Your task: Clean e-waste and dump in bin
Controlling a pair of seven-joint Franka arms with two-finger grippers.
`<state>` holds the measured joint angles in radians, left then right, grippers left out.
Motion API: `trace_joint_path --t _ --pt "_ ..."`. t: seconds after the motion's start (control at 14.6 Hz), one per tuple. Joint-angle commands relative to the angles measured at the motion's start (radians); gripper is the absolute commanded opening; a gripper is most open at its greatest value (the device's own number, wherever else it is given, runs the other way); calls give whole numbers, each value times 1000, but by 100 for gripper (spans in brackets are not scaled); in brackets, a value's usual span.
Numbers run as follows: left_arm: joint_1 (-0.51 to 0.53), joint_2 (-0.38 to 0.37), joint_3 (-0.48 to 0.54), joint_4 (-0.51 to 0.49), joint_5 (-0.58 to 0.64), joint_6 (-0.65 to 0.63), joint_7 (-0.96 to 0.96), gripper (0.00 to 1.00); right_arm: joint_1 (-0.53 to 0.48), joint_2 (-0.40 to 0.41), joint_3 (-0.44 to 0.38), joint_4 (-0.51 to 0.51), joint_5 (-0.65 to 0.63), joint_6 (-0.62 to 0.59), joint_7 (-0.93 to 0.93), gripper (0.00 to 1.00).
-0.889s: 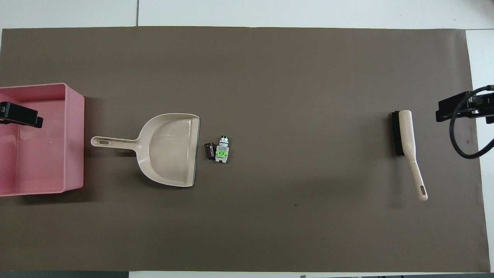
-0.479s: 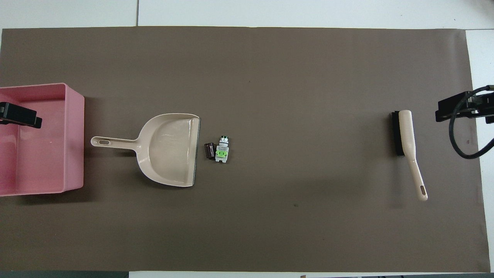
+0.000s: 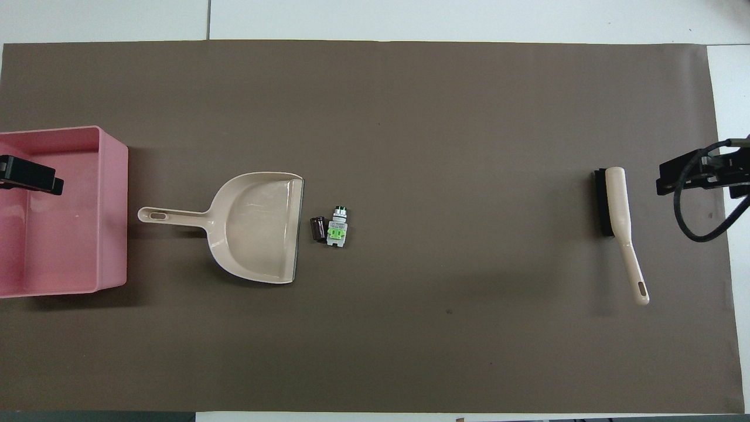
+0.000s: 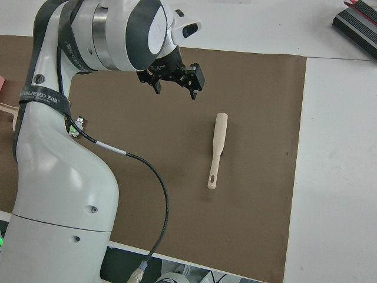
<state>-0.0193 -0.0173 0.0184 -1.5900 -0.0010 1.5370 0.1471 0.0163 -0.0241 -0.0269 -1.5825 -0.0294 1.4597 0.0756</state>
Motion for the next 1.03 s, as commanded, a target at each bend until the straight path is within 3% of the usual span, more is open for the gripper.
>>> trace_joint_path --t 0.0,0.14,0.27,0.48,0.75,0.96 --pt "7 -33 -1 -44 -10 21 18 99 -70 -135 4 -272 8 162 -61 100" --pt "1 -38 -3 -50 -10 12 63 99 -93 -212 4 -472 8 324 -112 100" --pt "-10 -55 -6 -88 -10 37 208 97 -99 -238 4 -588 9 388 -134 100" --pt "-48 -91 -11 -174 -10 109 458 97 -165 -199 2 -707 11 546 -262 100" --pt "-117 -141 -12 -316 -10 251 814 97 -180 -140 4 -852 17 784 -272 100" --pt "-126 -128 -14 -402 -10 369 1108 97 -202 -125 4 -875 19 812 -315 100"
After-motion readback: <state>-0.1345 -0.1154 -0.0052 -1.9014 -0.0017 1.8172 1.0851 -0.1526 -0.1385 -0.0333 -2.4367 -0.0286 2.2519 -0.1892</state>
